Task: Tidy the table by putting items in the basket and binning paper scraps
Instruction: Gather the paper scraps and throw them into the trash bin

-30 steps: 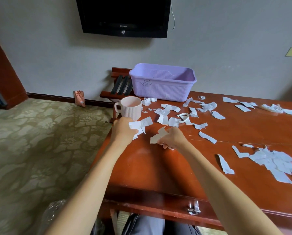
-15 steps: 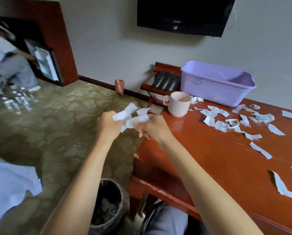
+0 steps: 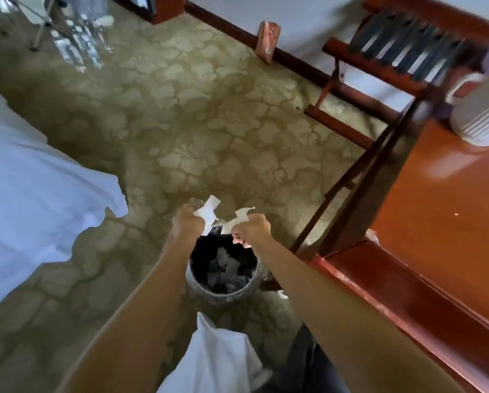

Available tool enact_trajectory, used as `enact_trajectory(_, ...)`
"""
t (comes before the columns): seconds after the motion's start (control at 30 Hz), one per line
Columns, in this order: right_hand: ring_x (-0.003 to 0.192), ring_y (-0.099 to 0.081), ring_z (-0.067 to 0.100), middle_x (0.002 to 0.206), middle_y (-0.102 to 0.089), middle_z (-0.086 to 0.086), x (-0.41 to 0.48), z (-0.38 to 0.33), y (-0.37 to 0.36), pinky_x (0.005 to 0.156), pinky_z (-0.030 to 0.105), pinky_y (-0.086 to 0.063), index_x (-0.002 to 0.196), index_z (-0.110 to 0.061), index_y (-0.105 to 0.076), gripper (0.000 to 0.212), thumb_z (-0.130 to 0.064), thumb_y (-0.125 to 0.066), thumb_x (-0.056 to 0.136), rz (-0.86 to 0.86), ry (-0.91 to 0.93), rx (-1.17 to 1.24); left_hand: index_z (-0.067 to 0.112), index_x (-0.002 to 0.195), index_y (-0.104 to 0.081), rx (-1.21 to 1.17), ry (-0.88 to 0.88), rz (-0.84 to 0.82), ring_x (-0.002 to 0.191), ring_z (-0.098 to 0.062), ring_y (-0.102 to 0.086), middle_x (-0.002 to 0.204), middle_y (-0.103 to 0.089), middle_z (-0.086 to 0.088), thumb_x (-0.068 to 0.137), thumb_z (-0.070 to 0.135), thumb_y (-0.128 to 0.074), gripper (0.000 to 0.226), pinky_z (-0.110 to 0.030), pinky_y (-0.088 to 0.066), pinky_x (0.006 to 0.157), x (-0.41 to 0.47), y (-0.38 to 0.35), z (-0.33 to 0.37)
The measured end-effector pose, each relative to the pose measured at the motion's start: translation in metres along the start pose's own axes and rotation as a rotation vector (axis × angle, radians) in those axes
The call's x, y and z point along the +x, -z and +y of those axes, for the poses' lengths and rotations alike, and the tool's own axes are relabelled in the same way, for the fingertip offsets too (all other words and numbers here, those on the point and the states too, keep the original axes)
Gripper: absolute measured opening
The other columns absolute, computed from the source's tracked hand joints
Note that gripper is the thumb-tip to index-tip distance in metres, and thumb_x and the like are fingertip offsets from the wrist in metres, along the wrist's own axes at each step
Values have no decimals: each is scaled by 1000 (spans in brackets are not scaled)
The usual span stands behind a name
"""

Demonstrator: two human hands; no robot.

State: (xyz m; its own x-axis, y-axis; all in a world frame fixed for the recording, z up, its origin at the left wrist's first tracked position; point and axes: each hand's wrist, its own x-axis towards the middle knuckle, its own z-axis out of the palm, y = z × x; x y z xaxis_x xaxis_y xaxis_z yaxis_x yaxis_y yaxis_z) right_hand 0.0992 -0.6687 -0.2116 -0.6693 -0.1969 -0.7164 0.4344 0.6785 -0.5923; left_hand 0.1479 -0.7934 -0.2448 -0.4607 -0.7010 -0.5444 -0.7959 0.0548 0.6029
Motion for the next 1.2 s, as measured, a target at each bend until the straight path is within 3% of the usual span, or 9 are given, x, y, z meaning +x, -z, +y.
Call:
enact_trajectory(0.27,40,-47,10,48,-49,7,88,34,-33,44,18,-43,136,-3,-39,47,4,-48,90,-162,-343,-3,3,134,-46,160,197,-113,121,-29,-54,133,-54,-15,92,5,-51,43,-32,-45,97,71,-63,-46)
enact_trajectory(0.4,42,-44,14,60,-48,12,116,50,-57,42,21,-40,100,3,-54,16,9,-54,85,-125,-474,129,-3,124,-52,152,298,-173,104,-32,-61,113,-62,-19,90,5,-51,35,-35,-50,84,93,-83,-75)
enact_trajectory(0.47,45,-45,15,71,-53,14,127,55,-66,40,22,-41,106,4,-56,24,10,-57,83,-108,-507,185,-3,123,-54,73,358,-194,87,-30,-60,93,-62,-16,90,3,-49,34,-36,-53,83,104,-89,-87)
enact_trajectory(0.6,75,-56,20,73,-43,11,134,58,-76,86,32,-51,130,-3,-47,38,-6,-51,92,-126,-554,255,-4,129,-50,-81,432,-282,64,-19,-51,79,-55,-7,95,8,-43,37,-34,-52,74,116,-96,-101)
enact_trajectory(0.67,108,-61,24,78,-45,10,136,57,-79,99,35,-47,126,-5,-51,32,-9,-46,95,-112,-597,270,-2,129,-50,-114,502,-263,74,-26,-56,71,-50,-6,96,12,-40,37,-41,-56,80,116,-96,-105)
enact_trajectory(0.77,110,-58,23,113,-52,4,136,54,-79,97,28,-44,132,-6,-47,35,-9,-42,97,-132,-648,300,-1,135,-43,-120,539,-251,81,-30,-55,70,-50,-10,97,10,-38,40,-45,-52,90,115,-98,-108)
enact_trajectory(0.9,116,-53,32,138,-46,14,133,49,-75,96,39,-49,111,-4,-55,21,-1,-43,94,-42,-648,464,-3,133,-46,-123,539,-269,59,-19,-45,67,-47,-7,97,9,-36,40,-37,-49,76,112,-92,-105)
enact_trajectory(1.03,119,-53,35,131,-50,13,117,40,-63,91,39,-52,131,0,-45,36,-3,-43,96,-18,-573,404,-1,137,-41,-117,466,-277,57,-18,-46,68,-51,-7,97,8,-36,42,-32,-45,59,101,-75,-85)
enact_trajectory(1.2,84,-51,21,115,-59,18,76,11,-45,85,35,-49,135,0,-43,42,-10,-38,94,20,-266,246,-6,126,-51,-333,246,-204,59,-11,-48,70,-51,1,96,9,-41,35,-24,-41,57,62,-43,-30)
